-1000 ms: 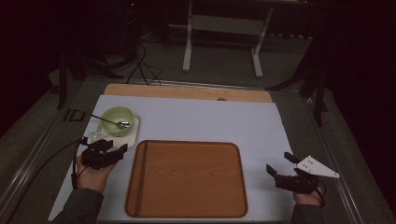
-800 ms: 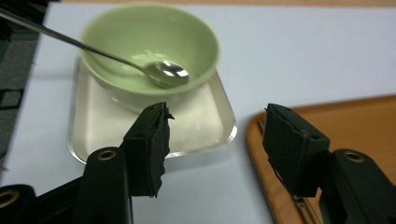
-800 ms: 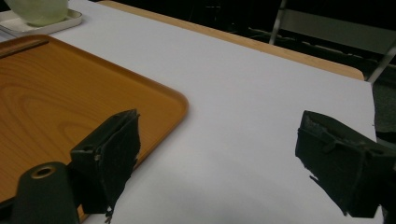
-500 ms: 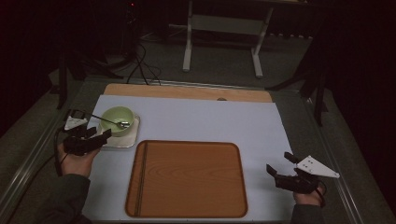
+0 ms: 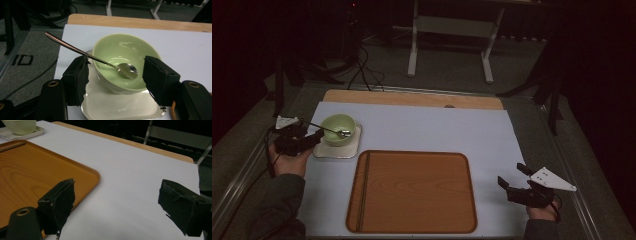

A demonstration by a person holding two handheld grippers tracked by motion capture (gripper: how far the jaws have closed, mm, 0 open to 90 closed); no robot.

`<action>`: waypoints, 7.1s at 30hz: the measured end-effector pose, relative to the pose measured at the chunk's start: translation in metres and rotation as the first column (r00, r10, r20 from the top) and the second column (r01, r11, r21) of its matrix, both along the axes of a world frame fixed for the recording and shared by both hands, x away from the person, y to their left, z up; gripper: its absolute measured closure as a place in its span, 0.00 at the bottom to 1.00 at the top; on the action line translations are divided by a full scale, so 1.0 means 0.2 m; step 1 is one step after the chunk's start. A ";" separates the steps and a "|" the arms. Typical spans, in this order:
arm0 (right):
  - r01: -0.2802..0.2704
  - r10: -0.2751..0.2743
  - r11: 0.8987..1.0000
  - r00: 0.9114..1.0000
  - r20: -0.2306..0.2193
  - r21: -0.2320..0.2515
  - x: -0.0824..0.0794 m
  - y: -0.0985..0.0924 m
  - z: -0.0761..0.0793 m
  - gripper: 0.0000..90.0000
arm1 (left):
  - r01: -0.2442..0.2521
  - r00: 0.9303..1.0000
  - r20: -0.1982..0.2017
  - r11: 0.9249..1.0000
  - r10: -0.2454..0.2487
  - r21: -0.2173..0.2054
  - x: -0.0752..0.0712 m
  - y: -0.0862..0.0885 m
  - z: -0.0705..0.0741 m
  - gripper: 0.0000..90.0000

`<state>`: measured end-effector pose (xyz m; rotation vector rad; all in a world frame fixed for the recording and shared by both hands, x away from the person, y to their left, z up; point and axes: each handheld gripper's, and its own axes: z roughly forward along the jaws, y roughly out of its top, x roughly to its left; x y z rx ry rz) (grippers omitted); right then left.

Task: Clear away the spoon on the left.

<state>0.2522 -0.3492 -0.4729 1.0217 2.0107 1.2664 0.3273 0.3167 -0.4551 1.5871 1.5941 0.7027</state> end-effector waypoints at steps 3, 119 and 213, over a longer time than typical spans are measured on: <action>-0.005 0.004 1.000 1.000 -0.005 -0.006 0.00 0.01 0.00 0.15 | -0.023 0.999 -0.036 0.999 0.024 0.025 0.06 0.01 -0.03 0.43; 0.001 -0.001 1.000 1.000 -0.003 0.004 -0.01 -0.01 0.00 0.15 | 0.379 0.917 0.077 0.916 -0.390 0.130 -0.10 -0.57 0.29 0.99; -0.004 0.004 1.000 1.000 -0.003 -0.001 -0.01 -0.01 0.00 0.15 | 0.470 0.846 -0.329 0.878 -0.419 0.088 -0.19 -0.87 -0.25 0.51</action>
